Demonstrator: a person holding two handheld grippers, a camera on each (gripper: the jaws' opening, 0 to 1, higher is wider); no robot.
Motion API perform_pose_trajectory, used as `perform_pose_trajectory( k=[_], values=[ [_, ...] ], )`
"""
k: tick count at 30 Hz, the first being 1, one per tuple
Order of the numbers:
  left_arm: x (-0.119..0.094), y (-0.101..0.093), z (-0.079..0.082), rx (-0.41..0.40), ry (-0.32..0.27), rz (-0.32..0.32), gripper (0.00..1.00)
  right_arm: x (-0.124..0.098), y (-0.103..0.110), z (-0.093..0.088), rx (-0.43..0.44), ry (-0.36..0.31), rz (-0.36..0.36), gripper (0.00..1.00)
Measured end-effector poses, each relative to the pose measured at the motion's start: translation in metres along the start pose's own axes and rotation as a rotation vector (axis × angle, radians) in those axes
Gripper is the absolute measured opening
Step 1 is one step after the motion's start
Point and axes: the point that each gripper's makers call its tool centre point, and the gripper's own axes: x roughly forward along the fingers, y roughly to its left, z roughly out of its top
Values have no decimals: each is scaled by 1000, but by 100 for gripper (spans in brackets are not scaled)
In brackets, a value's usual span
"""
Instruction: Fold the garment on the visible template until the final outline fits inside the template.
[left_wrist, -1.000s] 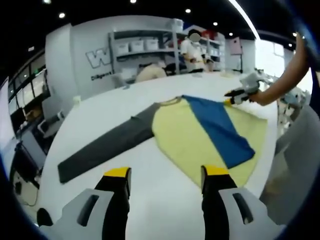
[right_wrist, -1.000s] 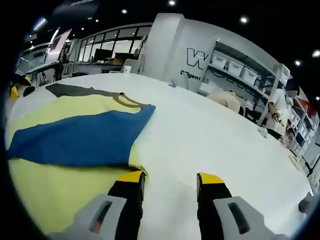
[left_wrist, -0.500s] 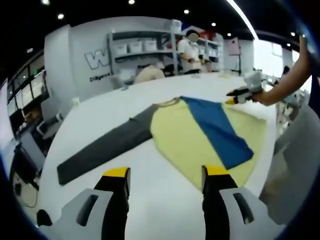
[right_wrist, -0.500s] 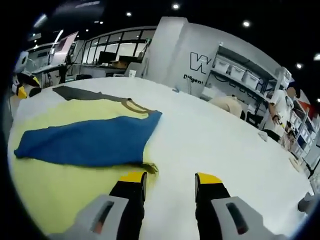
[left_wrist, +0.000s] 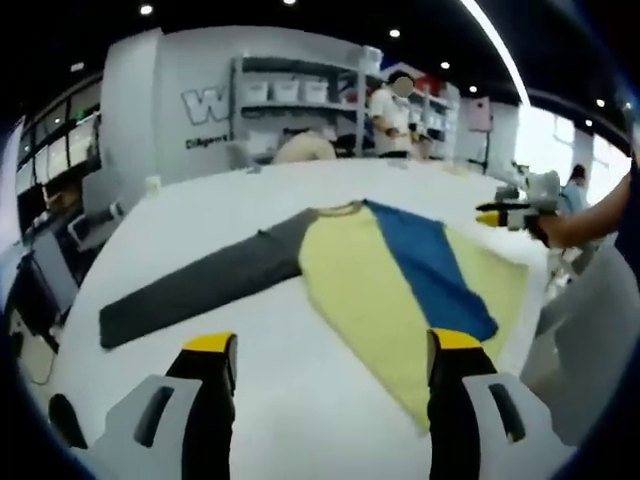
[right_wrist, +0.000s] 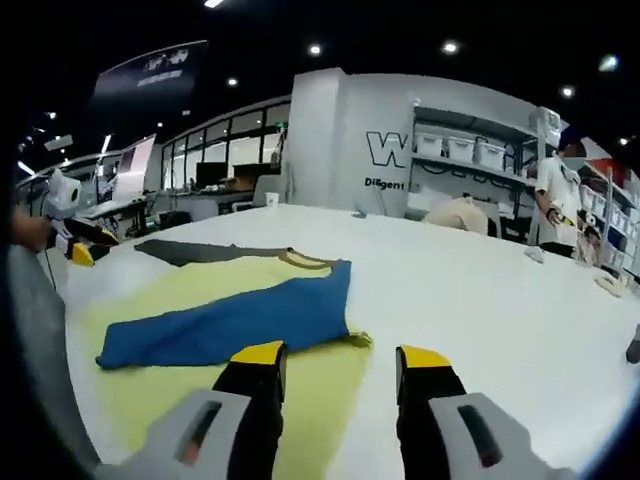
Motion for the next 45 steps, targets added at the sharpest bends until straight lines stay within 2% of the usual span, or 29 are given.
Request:
perform_pose_trajectory(
  k=[4,6,10,12,14,15,16,18,20,23,29,32,36,42,45],
  values=[
    [1,0,6,-31,-32,-11,87,-19,10,0,50,-28,23,49],
    [-1,7,11,-80,-71,-5,88,-28,16,3,72,-44,37,50],
    [-1,24,9,-188,-89,8,89,-35,22,3,77,-46,47,51],
    [-4,58,20,-329,-183,94,88,-48,34,6,96,-60,68,51],
    [-5,66,24,-365,-206,121,86,-51,37,8,104,-64,79,51],
    [-7,85,25,-441,-234,176,85,-53,40,5,110,-65,84,51],
    [-8,101,21,-477,-241,201,85,-58,46,4,112,-62,95,51],
    [-10,140,10,-604,-286,283,83,-62,50,0,115,-52,107,51],
    [-10,162,-2,-696,-286,340,80,-68,57,-3,114,-38,117,50],
    [-11,181,-9,-749,-297,400,76,-74,58,-7,128,-29,114,50],
    [-2,192,-16,-783,-283,432,74,-82,60,-13,144,-9,104,50],
    [7,211,-24,-842,-274,456,73,-86,60,-15,155,1,95,50],
    [12,223,-33,-902,-261,471,72,-91,59,-15,159,7,82,49],
    [14,234,-35,-925,-291,483,62,-96,57,-17,172,22,70,48],
    [17,239,-40,-900,-275,501,55,-98,55,-17,174,27,63,48]
  ],
)
